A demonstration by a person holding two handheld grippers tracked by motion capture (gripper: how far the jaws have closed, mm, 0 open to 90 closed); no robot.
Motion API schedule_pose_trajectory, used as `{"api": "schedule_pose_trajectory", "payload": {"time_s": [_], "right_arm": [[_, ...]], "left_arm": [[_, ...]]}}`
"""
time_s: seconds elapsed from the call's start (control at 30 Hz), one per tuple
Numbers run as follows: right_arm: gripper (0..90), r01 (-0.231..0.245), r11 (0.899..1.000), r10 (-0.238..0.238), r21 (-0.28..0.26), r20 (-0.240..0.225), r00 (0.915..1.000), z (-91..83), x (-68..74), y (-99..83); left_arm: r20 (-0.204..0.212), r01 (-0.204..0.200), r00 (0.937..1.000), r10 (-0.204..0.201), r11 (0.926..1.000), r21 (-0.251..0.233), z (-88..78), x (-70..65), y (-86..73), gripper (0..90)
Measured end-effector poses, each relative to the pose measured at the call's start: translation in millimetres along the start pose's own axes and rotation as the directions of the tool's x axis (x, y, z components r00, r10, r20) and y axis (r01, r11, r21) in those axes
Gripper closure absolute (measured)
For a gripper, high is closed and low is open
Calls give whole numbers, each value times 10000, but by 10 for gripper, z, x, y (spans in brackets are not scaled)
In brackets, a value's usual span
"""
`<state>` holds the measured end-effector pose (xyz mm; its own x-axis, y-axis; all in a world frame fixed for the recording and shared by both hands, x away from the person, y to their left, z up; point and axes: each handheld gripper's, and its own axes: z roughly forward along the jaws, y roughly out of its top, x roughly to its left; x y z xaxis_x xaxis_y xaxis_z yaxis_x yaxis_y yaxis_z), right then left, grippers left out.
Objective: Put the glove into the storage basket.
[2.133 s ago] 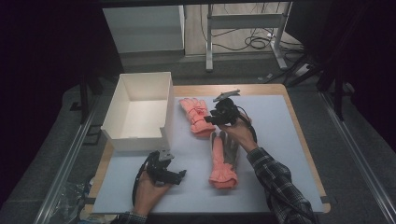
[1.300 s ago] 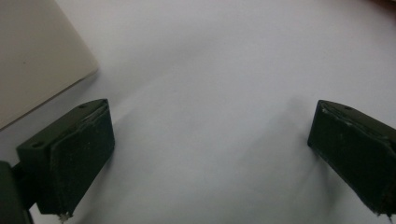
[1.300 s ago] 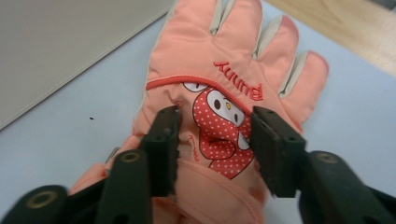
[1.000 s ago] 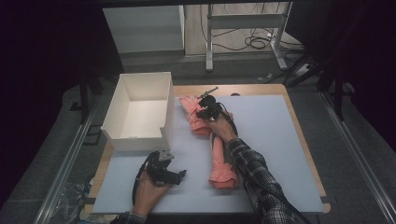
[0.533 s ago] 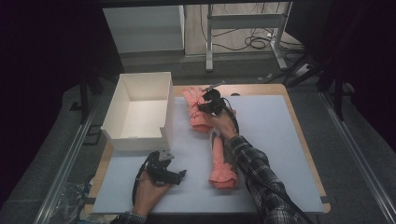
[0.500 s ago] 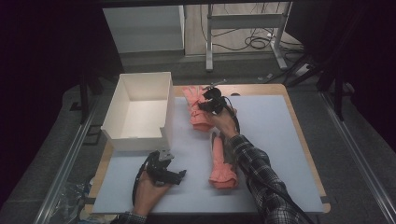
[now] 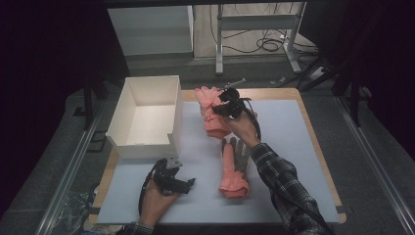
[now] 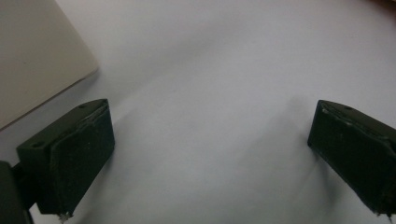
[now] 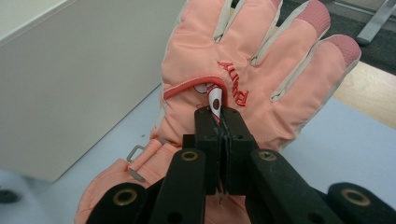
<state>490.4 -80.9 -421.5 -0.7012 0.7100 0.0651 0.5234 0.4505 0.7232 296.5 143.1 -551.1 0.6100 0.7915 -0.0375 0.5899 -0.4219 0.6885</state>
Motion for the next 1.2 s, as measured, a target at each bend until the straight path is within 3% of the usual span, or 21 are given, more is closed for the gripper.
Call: {"api": "schedule_pose_trajectory", "payload": {"time_s": [0.07, 0.3, 0.57, 0.9, 1.07, 1.2], "right_arm": [[867, 11, 10000, -11, -4, -15, 10000, -39, 8, -19], [866, -274, 9995, 271, -150, -181, 9995, -421, 70, -215], [864, -412, 9989, 411, -211, -64, 9991, -746, 169, -459], [863, -1041, 9945, 1040, -143, -103, 9945, -977, 269, -787], [863, -1570, 9875, 1570, -137, -47, 9876, -1093, 367, -986], [863, -1641, 9864, 1642, -96, 41, 9864, -1158, 468, -1095]], "left_arm": [[1, -1, 10000, 1, 10000, 1, 0, 0, 0, 4], [-12, -38, 10000, 38, 10000, 5, -1, 2, 1, 4], [-20, -18, 10000, 18, 10000, -15, 0, 1, 1, 4], [-20, -27, 10000, 27, 10000, -19, 0, 1, 2, 4], [-15, -27, 10000, 27, 10000, -1, -1, 2, 3, 4], [-9, -26, 10000, 26, 10000, 10, -2, 2, 3, 4]]}}
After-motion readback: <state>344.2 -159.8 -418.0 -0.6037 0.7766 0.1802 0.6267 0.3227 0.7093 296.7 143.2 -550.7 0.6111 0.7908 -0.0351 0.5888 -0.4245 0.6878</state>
